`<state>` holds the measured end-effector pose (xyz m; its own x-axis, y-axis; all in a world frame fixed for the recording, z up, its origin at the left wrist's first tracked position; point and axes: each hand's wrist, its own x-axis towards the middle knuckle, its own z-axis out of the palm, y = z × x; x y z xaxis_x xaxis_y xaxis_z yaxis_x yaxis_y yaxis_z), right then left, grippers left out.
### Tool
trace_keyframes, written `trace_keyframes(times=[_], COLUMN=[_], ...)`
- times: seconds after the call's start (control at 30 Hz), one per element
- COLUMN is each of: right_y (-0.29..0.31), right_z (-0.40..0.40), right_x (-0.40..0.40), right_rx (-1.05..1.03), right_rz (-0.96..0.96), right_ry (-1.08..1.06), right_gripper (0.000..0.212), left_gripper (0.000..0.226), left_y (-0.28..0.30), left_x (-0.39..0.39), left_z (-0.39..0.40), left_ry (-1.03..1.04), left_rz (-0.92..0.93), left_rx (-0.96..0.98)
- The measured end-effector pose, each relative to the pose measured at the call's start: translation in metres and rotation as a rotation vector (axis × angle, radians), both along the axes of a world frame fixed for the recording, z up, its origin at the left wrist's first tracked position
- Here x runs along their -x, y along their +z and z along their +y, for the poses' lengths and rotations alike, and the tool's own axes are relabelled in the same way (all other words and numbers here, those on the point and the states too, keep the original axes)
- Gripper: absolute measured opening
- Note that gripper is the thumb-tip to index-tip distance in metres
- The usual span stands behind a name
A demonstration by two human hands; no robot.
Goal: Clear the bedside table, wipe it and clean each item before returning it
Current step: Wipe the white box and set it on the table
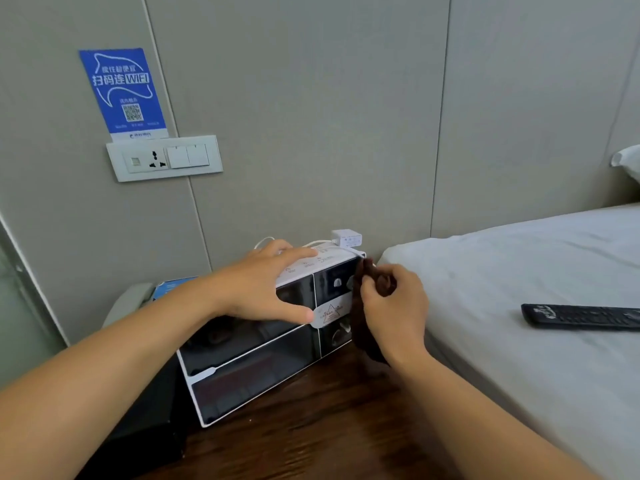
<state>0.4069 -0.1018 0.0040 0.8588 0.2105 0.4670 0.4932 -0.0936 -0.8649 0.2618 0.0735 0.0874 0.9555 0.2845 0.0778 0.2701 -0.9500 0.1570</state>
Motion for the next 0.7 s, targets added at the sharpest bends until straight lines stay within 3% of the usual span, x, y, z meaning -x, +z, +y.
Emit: trace_keyframes(times=[0.13,0.23,0.33,0.53,0.7], right_y=[0.000,-0.006,-0.016,-0.029,-0.035], right_z=[0.009,0.006,-0.005,-0.003,0.009], right_x=[0.014,0.025,0.011,-0.015,-0.010], right_rx=[0.011,0.094,0.187,0.129,0.057], right_rz=[-0.066,-0.030,-0.125,-0.265,-0.245], right_ry=[0.128,0.369,0.427,0.397,0.291], right_gripper=[0.017,0.052,0.076,0.080,0.058], left_gripper=[0.109,0.104,0.103,0.107,0.109], left_y=[0.005,0.010,0.003,0.014,0.005], left_x=[-0.006,-0.013,-0.014,-0.008,-0.009], left_z=[-0.001,-0.003,-0.008,0.002,-0.005], left_ry=[0.010,-0.019,-0.105,-0.145,-0.119], left_rz=[0.085,0.028,0.016,0.105,0.068], left_rx=[-0.037,-0.044,-0.053,-0.055,-0.054])
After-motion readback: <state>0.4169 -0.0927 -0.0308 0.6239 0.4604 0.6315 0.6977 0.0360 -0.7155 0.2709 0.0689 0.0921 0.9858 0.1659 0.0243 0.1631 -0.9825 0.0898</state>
